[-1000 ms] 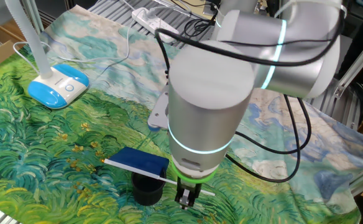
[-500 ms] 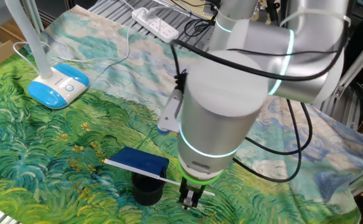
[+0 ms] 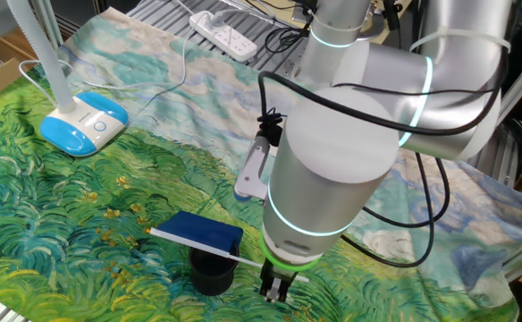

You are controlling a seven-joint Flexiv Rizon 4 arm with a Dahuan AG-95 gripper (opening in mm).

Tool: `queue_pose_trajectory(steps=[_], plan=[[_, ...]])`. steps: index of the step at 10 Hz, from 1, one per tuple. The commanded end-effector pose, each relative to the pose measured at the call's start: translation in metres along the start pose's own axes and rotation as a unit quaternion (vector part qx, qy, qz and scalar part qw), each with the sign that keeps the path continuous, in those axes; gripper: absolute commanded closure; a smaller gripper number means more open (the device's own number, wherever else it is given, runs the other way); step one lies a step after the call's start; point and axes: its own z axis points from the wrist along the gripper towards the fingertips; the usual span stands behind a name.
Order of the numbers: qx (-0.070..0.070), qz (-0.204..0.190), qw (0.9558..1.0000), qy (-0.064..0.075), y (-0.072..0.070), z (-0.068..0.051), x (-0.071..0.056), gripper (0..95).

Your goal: Wave the flag

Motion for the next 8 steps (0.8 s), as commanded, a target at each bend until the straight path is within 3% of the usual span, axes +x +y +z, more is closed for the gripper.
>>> queue_pose_trajectory(steps=[1,3,5,8], plan=[[0.002,-0.012,0.9999,0.0,-0.001,0.0,0.0,95.0],[0.002,-0.03,0.9996,0.0,-0.004,-0.003,0.002,95.0],[0.001,-0.041,0.9992,0.002,-0.007,-0.016,0.001,95.0],[0.005,-0.059,0.9982,0.008,-0.017,-0.055,-0.003,95.0]])
